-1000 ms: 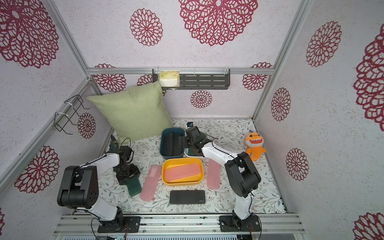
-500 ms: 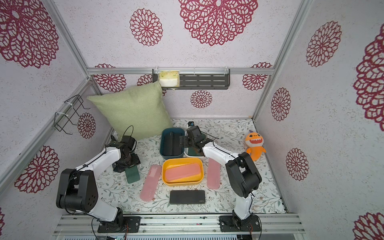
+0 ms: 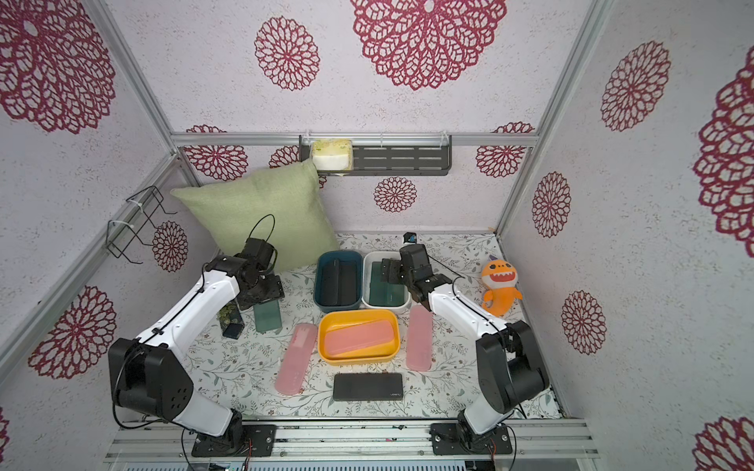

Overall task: Place the pencil cases by color into the storage box
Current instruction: Pick up the pencil case from the center of the board, then place the pencil case at the storage box.

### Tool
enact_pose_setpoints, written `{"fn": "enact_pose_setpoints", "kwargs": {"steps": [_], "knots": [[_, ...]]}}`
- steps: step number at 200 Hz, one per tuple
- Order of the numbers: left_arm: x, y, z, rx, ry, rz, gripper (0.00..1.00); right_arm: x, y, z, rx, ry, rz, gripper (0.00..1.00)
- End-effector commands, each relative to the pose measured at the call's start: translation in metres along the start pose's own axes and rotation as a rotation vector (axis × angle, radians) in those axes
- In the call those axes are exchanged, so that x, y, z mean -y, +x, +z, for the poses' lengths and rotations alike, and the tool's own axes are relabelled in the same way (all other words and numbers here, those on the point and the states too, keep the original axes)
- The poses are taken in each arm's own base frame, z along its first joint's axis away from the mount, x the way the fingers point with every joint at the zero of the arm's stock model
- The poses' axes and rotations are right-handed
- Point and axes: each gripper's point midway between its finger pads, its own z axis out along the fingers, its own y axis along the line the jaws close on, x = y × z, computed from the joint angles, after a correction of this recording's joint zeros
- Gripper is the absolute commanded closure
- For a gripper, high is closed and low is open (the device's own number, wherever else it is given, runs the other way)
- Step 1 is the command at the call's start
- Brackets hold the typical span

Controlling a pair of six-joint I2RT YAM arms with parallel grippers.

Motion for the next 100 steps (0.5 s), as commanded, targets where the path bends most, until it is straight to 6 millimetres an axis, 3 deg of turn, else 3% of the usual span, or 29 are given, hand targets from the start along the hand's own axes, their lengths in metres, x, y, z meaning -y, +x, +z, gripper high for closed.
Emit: {"fn": "enact_pose_setpoints", "kwargs": {"steps": [1, 67, 100], "knots": [[0.033, -0.003, -0.009, -0.002, 0.080, 0.064, 0.44, 0.015, -0.021, -0.021, 0.066, 0.027, 0.041, 0.06], [0.153, -0.032, -0.019, 0.060, 0.326, 0.150, 0.44, 0.040, -0.016, -0.033, 0.065, 0.061, 0.070, 0.06], [0.214, -0.036, -0.025, 0.076, 0.445, 0.197, 0.44, 0.049, -0.011, -0.035, 0.050, 0.081, 0.076, 0.05]]}}
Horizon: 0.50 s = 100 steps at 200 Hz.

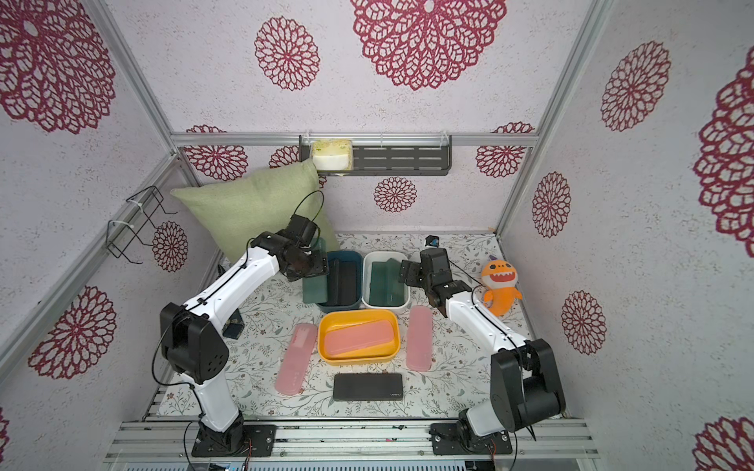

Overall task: Place the pencil cases by color into the storage box
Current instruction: Place the pencil case at the storage box.

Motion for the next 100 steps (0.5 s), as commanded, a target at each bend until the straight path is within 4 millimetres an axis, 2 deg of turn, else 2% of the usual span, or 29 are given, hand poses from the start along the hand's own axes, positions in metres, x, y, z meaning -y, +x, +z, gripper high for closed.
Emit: {"fn": "enact_pose_setpoints", "kwargs": {"steps": [1, 9, 40, 100], "knots": [[0.051, -0.017, 0.002, 0.048, 0.137, 0.039, 0.44, 0.005, -0.011, -0.013, 0.032, 0.006, 0.028, 0.05], [0.062, -0.015, 0.014, 0.031, 0.152, 0.052, 0.44, 0.007, -0.011, -0.013, 0.031, 0.007, 0.029, 0.05], [0.101, -0.013, 0.030, 0.012, 0.232, 0.077, 0.44, 0.013, -0.009, -0.013, 0.022, 0.019, 0.035, 0.05], [0.151, -0.011, 0.054, 0.022, 0.400, 0.130, 0.43, 0.021, -0.004, -0.011, 0.007, 0.023, 0.043, 0.05]]}}
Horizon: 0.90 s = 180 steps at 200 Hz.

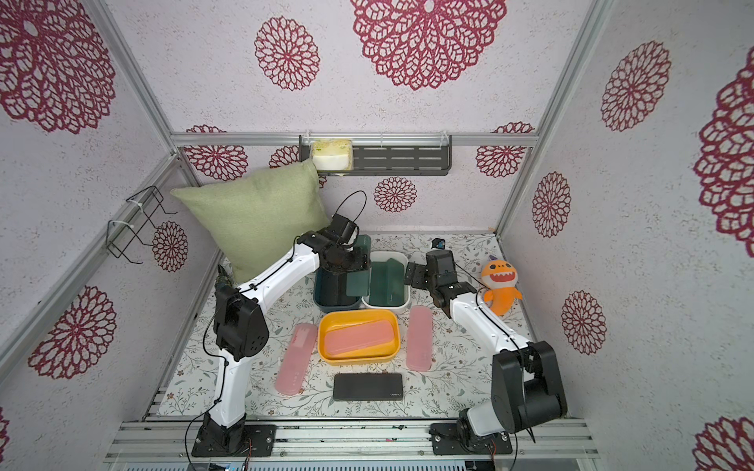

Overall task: Place the pencil cases by color into the storage box
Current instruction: Place the pencil case at the storage box.

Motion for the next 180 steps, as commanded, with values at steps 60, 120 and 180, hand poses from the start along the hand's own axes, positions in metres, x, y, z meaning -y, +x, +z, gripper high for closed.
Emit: {"fn": "enact_pose_setpoints", "kwargs": {"steps": [60, 120, 180], "knots": [[0.043, -0.023, 0.025, 0.070, 0.184, 0.069, 0.43, 0.006, -0.004, -0.009, 0.018, -0.003, 0.025, 0.05], [0.036, -0.013, 0.050, 0.020, 0.178, 0.051, 0.43, 0.008, -0.003, -0.007, 0.012, -0.002, 0.027, 0.05], [0.026, 0.000, 0.071, -0.038, 0.151, 0.032, 0.42, 0.008, 0.000, -0.004, 0.003, -0.005, 0.025, 0.05]]}}
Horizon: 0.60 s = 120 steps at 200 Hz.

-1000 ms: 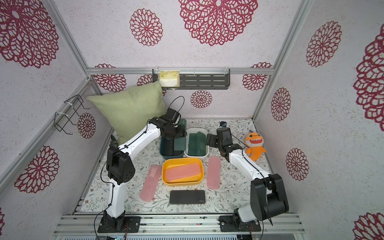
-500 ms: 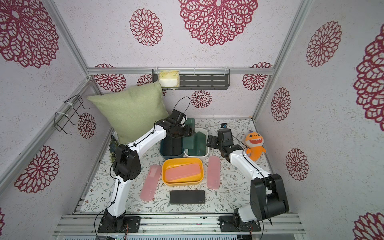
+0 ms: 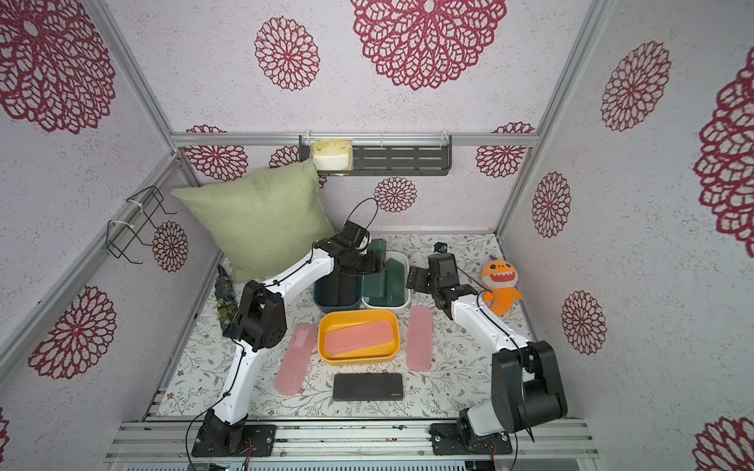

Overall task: Place the pencil cases by color into the storage box
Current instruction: Place the pencil case at the storage box.

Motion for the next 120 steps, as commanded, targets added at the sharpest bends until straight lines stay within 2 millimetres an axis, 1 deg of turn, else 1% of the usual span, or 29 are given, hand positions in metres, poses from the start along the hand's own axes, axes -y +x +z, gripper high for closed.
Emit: {"fn": "enact_pose_setpoints", "kwargs": {"steps": [1, 19, 71, 91, 120], "knots": [[0.004, 0.001, 0.007, -0.009, 0.016, 0.004, 0.42, -0.003, -0.012, -0.008, 0.038, -0.023, 0.016, 0.05], [0.000, 0.005, 0.014, -0.025, 0.008, -0.004, 0.42, -0.002, -0.012, -0.007, 0.036, -0.023, 0.016, 0.05], [-0.012, 0.014, 0.027, -0.061, -0.028, -0.025, 0.39, 0.000, -0.010, -0.004, 0.032, -0.025, 0.018, 0.05], [-0.015, 0.016, 0.029, -0.071, -0.038, -0.028, 0.36, 0.001, -0.009, -0.003, 0.029, -0.024, 0.020, 0.05], [-0.017, 0.017, 0.030, -0.075, -0.043, -0.034, 0.29, 0.000, -0.008, -0.003, 0.029, -0.028, 0.021, 0.05]]}}
